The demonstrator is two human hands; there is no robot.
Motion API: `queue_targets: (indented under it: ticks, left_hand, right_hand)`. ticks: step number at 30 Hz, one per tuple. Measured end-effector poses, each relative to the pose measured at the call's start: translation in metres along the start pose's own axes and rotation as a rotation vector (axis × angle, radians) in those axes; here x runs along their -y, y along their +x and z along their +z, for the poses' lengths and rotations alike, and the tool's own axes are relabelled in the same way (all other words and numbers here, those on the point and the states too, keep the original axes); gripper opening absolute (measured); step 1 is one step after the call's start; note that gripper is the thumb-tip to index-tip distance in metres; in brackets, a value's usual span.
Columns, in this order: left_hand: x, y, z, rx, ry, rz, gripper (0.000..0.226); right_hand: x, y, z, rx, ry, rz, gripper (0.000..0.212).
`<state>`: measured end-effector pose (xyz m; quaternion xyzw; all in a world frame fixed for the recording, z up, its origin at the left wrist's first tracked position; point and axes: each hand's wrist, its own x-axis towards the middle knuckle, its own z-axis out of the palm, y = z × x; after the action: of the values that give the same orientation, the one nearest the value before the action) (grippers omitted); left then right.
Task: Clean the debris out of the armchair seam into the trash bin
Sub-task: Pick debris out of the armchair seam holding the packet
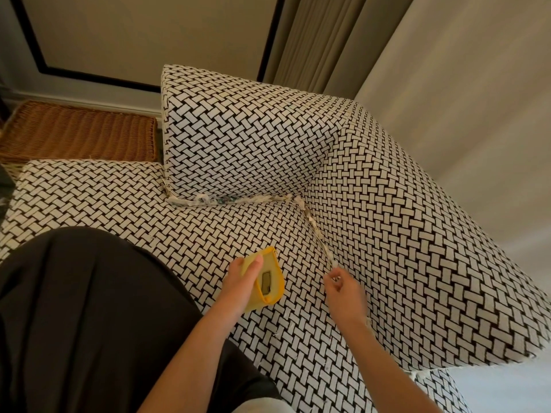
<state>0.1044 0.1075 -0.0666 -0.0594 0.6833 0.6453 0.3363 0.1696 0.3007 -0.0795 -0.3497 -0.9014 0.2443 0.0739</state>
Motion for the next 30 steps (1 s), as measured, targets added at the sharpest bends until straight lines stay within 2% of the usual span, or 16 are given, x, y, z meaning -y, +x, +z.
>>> queue_targets:
  ticks: [4,9,20,24,27,30]
  left_hand:
    - [0.003,0.000,-0.001,0.018,0.004,0.014,0.053]
    - [0.010,0.006,0.000,0.039,0.033,0.004,0.058]
    - [0.015,0.027,0.006,-0.009,0.005,-0.070,0.044]
    - [0.017,0.028,0.007,-0.007,0.024,-0.064,0.047]
    - [0.018,0.035,0.008,-0.033,0.039,-0.093,0.044]
    - [0.017,0.046,0.012,-0.098,0.055,-0.160,0.046]
  right_hand:
    - [-0.013,0.005,-0.007,0.011,-0.406,-0.058,0.025]
    - [-0.012,0.016,-0.008,0.032,-0.583,-0.041,0.025]
    - [-0.020,0.029,-0.002,0.042,-0.665,0.023,0.020]
    - [-0.021,0.031,0.002,0.024,-0.676,-0.002,0.019]
    - [-0.021,0.030,-0.001,-0.006,-0.633,-0.043,0.023]
    - [-0.012,0.022,-0.006,-0.012,-0.448,-0.098,0.027]
